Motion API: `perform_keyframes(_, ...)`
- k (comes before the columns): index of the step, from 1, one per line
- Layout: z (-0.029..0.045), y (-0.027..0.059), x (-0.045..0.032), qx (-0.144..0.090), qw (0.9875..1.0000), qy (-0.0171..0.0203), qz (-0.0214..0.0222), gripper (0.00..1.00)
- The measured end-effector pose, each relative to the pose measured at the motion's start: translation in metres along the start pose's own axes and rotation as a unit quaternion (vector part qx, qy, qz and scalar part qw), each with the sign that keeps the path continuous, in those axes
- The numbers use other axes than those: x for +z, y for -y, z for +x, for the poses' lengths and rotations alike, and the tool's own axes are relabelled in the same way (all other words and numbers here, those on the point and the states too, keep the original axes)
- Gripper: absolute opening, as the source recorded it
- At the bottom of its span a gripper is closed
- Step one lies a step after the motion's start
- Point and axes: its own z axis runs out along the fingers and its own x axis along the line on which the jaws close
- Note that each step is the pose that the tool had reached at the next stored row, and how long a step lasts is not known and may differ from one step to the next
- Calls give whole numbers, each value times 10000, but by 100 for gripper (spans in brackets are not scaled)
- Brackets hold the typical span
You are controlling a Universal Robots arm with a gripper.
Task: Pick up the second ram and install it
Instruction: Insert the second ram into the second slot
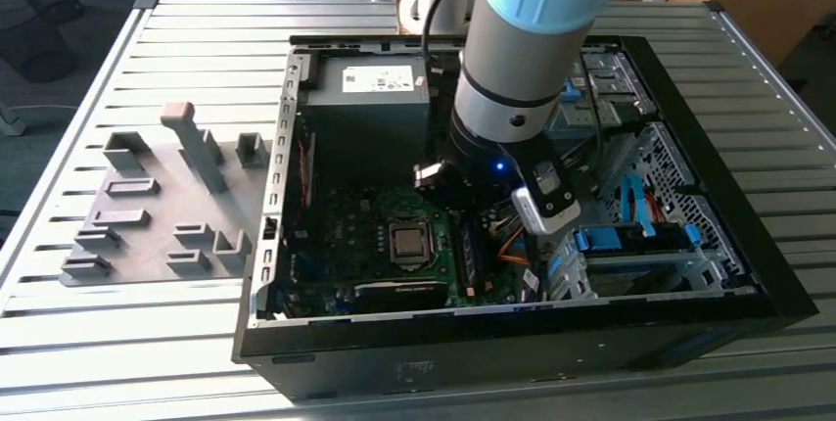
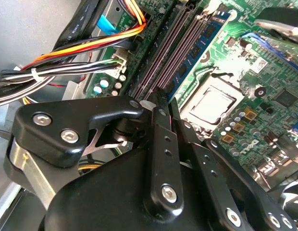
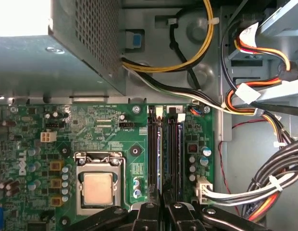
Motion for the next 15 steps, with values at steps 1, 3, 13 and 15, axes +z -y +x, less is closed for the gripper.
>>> perform_keyframes(1, 0, 1, 11, 0, 10000, 0, -7, 14)
perform_keyframes(3, -1, 2, 29, -1, 10000, -1, -12, 14)
perform_keyframes(13, -2, -16, 70, 37, 10000, 1, -13, 14)
perform_keyframes(15, -1, -24, 75, 37, 10000, 1, -13, 14)
